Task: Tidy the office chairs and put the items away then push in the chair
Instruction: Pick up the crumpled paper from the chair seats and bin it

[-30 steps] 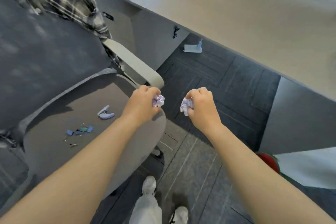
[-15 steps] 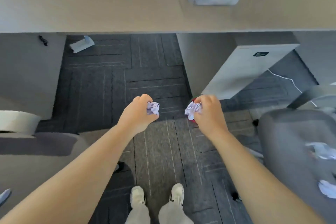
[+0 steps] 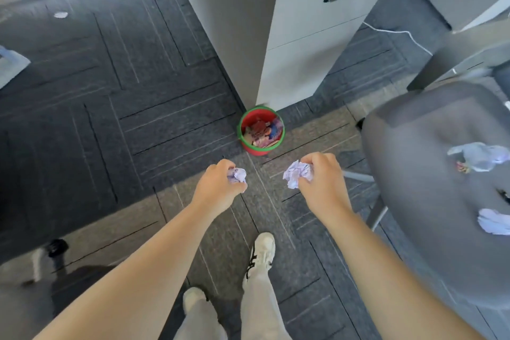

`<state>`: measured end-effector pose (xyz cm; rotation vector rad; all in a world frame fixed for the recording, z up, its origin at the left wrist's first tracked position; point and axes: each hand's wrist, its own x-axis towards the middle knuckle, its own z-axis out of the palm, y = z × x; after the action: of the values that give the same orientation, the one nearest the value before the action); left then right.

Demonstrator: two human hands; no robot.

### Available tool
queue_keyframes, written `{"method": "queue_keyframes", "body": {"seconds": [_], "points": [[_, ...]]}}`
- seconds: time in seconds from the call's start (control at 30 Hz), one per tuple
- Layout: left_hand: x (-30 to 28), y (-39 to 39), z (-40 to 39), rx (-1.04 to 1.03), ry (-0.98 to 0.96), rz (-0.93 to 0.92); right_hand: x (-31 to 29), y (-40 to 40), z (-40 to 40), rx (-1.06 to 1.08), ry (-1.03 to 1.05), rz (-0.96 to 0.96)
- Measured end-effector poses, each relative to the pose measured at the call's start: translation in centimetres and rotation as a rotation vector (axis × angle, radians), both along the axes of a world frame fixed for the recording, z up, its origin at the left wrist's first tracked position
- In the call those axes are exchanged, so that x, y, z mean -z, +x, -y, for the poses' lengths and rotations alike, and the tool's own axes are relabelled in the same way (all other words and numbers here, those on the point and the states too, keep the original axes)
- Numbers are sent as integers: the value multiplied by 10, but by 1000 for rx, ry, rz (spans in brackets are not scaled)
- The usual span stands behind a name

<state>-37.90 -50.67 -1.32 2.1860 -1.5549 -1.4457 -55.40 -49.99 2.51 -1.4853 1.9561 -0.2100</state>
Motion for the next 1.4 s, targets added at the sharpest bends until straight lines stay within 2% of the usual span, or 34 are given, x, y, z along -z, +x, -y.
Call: {"method": "queue_keyframes", "body": {"seconds": [0.23, 0.43, 0.57, 0.67, 0.83, 1.07, 1.4], "points": [[24, -53, 101, -191, -52, -69, 43, -38, 59, 0, 58, 38], [35, -49, 121, -249, 50, -2, 63, -40, 107, 13, 92, 77], [25, -40, 117, -209, 62, 75, 61, -31, 133, -61, 111, 186], [14, -38, 115, -146, 59, 131, 61, -29, 136, -136, 136, 119], [-9, -47, 113, -97, 26, 128, 49, -38, 118, -92, 156, 75], [-54, -96, 115, 166, -119, 82, -5, -86, 79, 116, 129, 20], [-113, -211, 69, 762, -235, 37, -79, -183, -47, 561, 121, -94]]}}
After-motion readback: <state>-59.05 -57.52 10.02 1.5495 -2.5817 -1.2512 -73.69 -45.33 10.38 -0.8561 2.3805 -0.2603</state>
